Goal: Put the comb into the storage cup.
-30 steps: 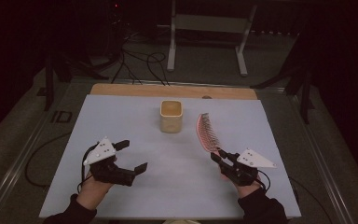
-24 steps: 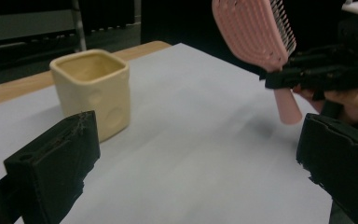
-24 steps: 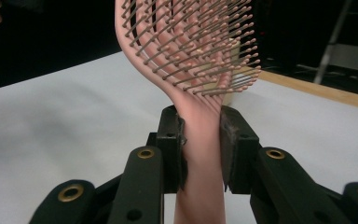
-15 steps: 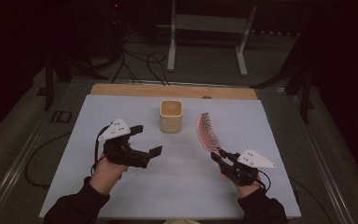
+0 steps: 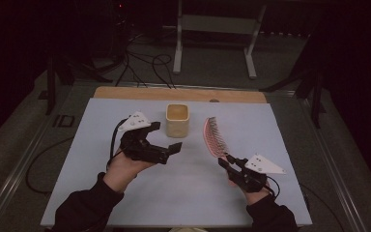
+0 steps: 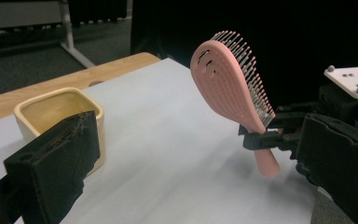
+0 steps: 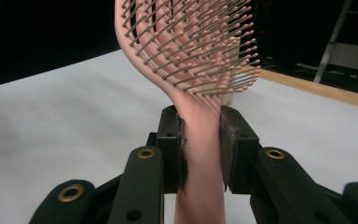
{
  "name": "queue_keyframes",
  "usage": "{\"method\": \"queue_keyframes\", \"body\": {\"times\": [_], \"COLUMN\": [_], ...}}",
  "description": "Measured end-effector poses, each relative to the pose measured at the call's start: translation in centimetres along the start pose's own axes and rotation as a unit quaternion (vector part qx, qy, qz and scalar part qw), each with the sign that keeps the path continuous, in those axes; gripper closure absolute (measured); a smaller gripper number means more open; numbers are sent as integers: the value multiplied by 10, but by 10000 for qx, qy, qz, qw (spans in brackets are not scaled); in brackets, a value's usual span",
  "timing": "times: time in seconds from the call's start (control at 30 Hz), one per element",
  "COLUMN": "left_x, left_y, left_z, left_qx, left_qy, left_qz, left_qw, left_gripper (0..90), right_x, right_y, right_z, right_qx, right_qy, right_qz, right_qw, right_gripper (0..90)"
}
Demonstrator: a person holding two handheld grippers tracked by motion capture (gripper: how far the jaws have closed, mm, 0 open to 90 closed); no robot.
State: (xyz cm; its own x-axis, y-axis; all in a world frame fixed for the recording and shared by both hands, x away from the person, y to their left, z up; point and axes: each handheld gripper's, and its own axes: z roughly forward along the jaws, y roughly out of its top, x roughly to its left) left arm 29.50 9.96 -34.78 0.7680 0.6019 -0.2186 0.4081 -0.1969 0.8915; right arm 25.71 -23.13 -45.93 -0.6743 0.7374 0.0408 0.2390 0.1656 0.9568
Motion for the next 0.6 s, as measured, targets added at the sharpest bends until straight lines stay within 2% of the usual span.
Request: {"method": "queue_keyframes", "body": {"times": [0.27, 0.4, 0.6], "left_x": [-7, -12, -16], "left_y": [11, 15, 22], "left_z": [15, 21, 32], "left_qx": [116, 185, 240], "left_qy": [-88, -129, -180], "left_qz": [-137, -94, -198], "left_qw": [9998, 9997, 9994], "left_gripper": [2, 2, 3], "right_x": [0, 0, 0], "right_y": [0, -1, -1], "right_z": [0, 1, 2], "right_qx": [2, 21, 25], "right_qy": [-2, 2, -2], "right_qz": [3, -11, -32], "right_qw": [10000, 10000, 10000], "right_gripper": [725, 725, 725]}}
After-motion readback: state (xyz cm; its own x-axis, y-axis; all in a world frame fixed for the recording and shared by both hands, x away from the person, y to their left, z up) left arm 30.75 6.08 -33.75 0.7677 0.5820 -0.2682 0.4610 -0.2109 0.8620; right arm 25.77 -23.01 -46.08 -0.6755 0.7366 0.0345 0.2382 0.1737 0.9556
